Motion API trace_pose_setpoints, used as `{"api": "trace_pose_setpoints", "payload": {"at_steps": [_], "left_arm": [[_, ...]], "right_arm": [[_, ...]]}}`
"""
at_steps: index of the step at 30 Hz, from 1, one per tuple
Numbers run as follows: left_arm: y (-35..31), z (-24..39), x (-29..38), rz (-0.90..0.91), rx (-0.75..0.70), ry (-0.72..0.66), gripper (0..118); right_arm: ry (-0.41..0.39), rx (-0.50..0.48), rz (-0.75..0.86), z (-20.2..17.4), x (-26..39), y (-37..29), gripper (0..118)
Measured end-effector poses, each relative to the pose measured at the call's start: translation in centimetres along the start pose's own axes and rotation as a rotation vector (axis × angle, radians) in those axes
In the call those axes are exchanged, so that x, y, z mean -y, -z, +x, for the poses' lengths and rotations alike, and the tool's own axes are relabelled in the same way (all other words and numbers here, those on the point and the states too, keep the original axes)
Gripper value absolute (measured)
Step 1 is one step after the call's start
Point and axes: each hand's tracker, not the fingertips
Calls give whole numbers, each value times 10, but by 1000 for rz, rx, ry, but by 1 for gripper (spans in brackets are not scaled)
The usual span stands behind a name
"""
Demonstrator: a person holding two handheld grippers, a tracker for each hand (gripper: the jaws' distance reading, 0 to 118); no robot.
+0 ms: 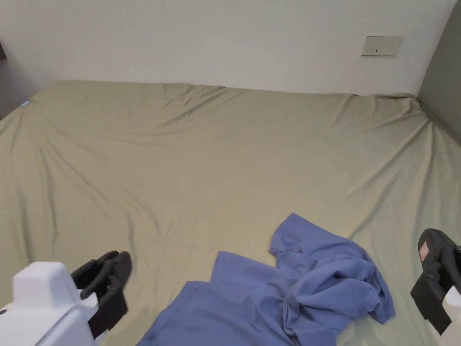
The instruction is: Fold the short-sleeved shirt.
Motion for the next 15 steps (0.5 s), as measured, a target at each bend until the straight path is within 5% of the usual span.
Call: {"api": "trace_pose_setpoints", "payload": {"at_steps": [3,8,10,14,15], "left_arm": [[56,-31,29,-249,29,-144,118],[122,-46,94,-545,-147,-101,104],[136,-46,112,-576,-150,-96,88],[154,-35,137,-654,-241,-9,77],[151,-30,134,-606,-254,41,60]], "right_arm": [[3,-15,-1,-3,1,0,1],[18,-30,2,-4,1,0,1],[17,-31,1,-4,1,0,1],[12,-34,1,-4,1,-2,1],[9,-35,-1,-4,1,-3,1]]}}
